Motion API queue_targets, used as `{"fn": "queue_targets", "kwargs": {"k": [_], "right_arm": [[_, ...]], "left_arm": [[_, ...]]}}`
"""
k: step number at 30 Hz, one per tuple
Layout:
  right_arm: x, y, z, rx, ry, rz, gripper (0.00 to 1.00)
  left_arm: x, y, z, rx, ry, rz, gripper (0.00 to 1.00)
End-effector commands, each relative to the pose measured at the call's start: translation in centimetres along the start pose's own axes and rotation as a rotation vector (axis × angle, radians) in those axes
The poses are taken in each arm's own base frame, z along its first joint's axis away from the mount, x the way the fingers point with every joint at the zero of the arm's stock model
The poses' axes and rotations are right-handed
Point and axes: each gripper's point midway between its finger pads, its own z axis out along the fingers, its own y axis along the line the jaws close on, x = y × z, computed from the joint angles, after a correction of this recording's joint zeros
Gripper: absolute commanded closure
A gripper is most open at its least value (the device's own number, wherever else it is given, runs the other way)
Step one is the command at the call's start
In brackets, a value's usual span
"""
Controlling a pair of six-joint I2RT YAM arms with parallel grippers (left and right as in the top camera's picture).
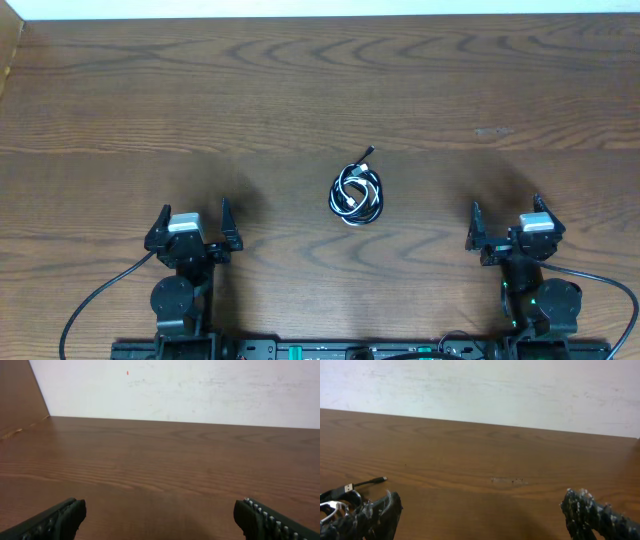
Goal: Untangle cables
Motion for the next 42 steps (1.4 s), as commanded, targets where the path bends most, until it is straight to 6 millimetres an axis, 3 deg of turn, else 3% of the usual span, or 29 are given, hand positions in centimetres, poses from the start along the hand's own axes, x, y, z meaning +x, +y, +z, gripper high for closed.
{"fn": "queue_targets", "kwargs": {"k": [1,42], "right_arm": [[0.03,-0.03,-0.03,0.000,0.000,0.010,0.01],[0.03,-0.03,-0.03,0.000,0.000,0.010,0.01]], "left_arm": [[1.86,0.29,0.10,-0.016,0.061,0.001,0.00],[1.85,0.41,0.09,-0.022,0.061,0.027,0.00]]}}
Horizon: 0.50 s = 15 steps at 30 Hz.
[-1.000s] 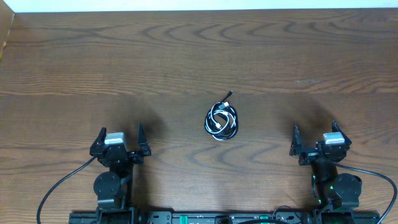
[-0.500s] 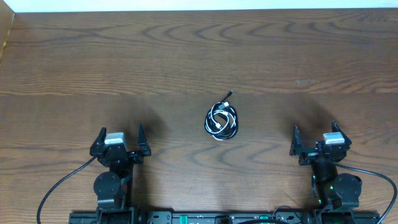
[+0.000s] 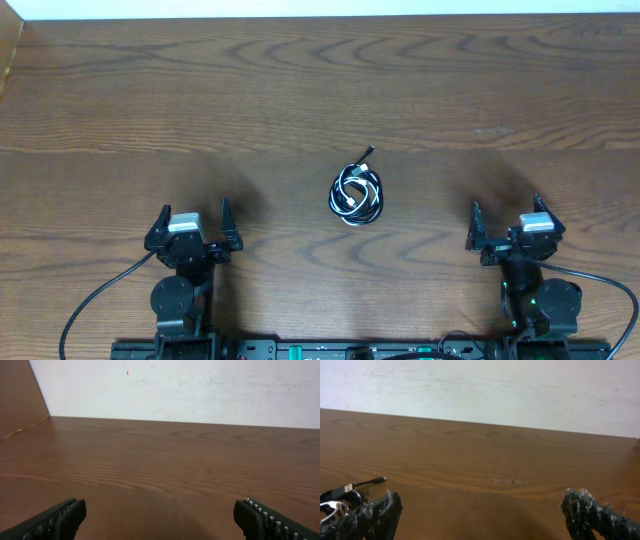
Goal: Untangle cables
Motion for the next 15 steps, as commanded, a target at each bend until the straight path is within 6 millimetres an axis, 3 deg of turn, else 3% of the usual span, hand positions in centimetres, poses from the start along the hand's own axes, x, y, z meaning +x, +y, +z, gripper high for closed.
{"fn": "queue_targets", "kwargs": {"k": [1,4,10,15], "right_arm": [[0.04,-0.21,-0.03,0.010,0.000,0.005,0.01],[0.16,-1.04,-0.06,0.058,0.006,-0.005,0.01],[0.18,-0.83,-0.05,0.046,0.006,-0.003,0.01],[0.24,-0.44,0.00,0.024,0.007,0.143,0.01]], "left_arm": [[1.85,0.44,0.09,-0.024,0.061,0.038,0.00],[1.85,0.43,0.09,-0.022,0.061,0.038,0.00],[1.85,0.37,0.10,-0.019,0.061,0.036,0.00],[1.46,-0.30,0.12,0.017,0.045,-0.028,0.00]]}}
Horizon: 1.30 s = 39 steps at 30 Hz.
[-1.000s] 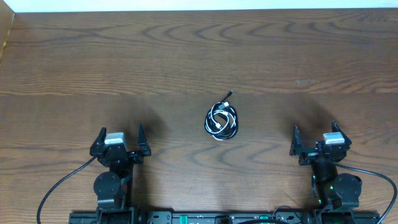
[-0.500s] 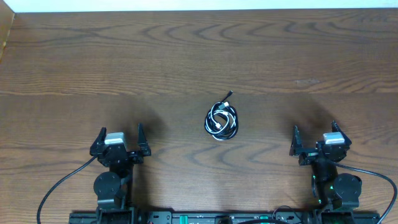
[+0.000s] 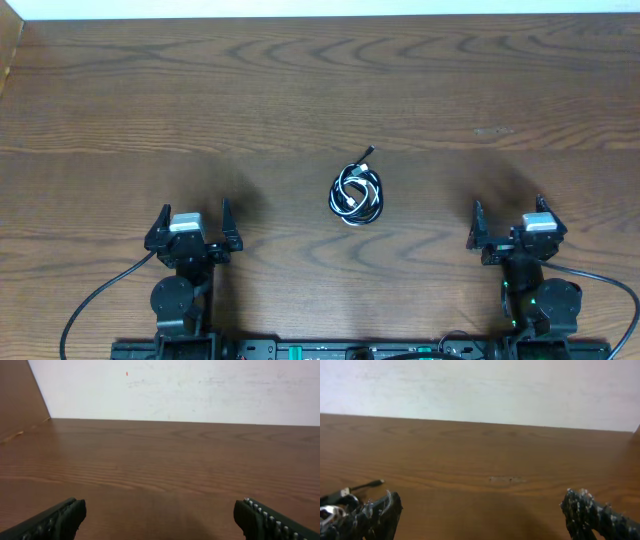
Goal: Untangle cables
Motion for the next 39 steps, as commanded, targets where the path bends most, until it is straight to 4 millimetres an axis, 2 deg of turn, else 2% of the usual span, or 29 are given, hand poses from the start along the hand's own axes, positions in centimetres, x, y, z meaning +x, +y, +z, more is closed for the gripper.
{"fn": "queue_targets", "kwargs": {"k": [1,5,12,18,23,31,35,39], "right_arm": [[0.2,0.0,0.0,-0.002,0.006,0.135,0.01],[0.0,0.8,0.0,-0.048,0.003,0.156,0.01],[-1.3,3.1,-0.5,-0.187,-0.020,0.085,0.01],[-4.4,4.7,-1.4,-0.282,-0.059,0.074,0.01],[-7.6,5.5,-1.2,-0.327,-0.023,0.048,0.01],[-11.0,6.2,1.3,-0.374,0.253,0.084,0.01],[-11.3,6.4,3.0,-0.389,0.431,0.082,0.01],[-10.9,6.3,4.7,-0.390,0.589,0.114,0.01]], "left_arm": [[1.2,-0.9,0.1,0.054,0.036,-0.039,0.00],[0.0,-2.6,-0.2,0.152,0.003,-0.035,0.00],[-3.2,-3.0,-0.5,0.178,0.009,-0.036,0.00],[-7.0,-4.9,-0.3,0.285,0.079,-0.013,0.00],[-9.6,-5.3,1.0,0.306,0.206,-0.027,0.00],[-11.4,-6.3,2.4,0.340,0.467,-0.001,0.00],[-11.4,-7.5,3.4,0.374,0.601,0.002,0.00],[-10.4,-9.2,4.6,0.412,0.755,0.009,0.00]]}}
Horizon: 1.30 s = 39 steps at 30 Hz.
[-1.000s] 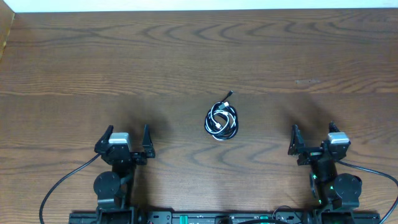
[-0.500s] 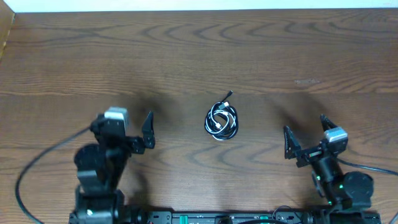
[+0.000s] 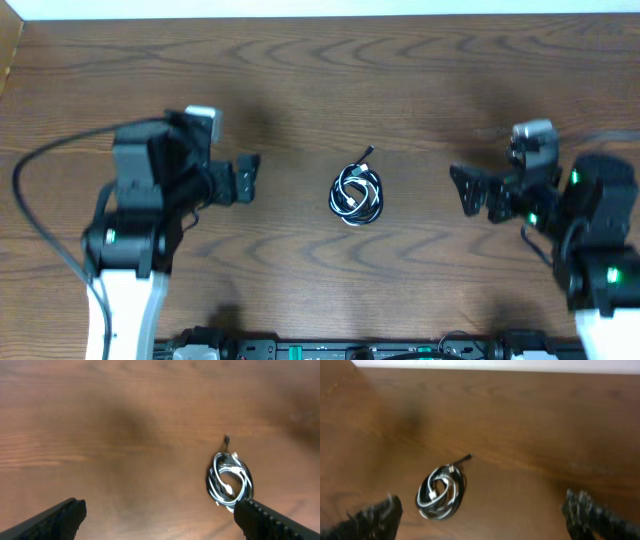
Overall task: Untangle cables
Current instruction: 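Move left gripper down onto the black-white cable coil and grasp it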
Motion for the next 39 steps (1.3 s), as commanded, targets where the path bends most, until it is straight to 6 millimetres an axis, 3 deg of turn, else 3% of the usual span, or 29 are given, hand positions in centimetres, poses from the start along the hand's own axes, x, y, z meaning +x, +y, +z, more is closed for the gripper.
{"fn": "queue_targets", "kwargs": {"k": [1,10,16,20,23,26,30,35,39], "right_arm": [[-1.4,-0.2,0.8,-0.018,0.061,0.004,0.01],[-1.2,-0.7,5.3,-0.107,0.172,0.098,0.01],[-0.5,-0.5,6.5,-0.147,0.210,0.128,0.05],[-0.1,-0.7,6.9,-0.147,0.227,0.137,0.10],[0.0,-0.7,6.9,-0.147,0.229,0.138,0.12],[0.0,-0.7,6.9,-0.147,0.229,0.138,0.13],[0.0,-0.7,6.9,-0.147,0.230,0.138,0.15],[0.3,-0.7,6.8,-0.146,0.243,0.145,0.16],[0.3,-0.7,6.8,-0.146,0.243,0.145,0.16]], "left_arm": [[-0.7,-1.0,1.4,0.039,0.094,0.018,0.00],[1.2,-3.6,7.1,0.117,0.338,-0.009,0.00],[2.1,-6.5,9.6,0.259,0.406,-0.080,0.00],[3.4,-6.5,12.5,0.201,0.473,-0.159,0.16],[5.4,-5.9,14.5,0.087,0.550,-0.232,0.28],[7.6,-6.8,16.1,0.060,0.629,-0.247,0.39],[9.8,-8.0,17.7,0.052,0.701,-0.222,0.48],[11.8,-7.1,19.3,-0.072,0.746,-0.249,0.56],[12.8,-7.5,20.0,-0.081,0.771,-0.257,0.62]]}}
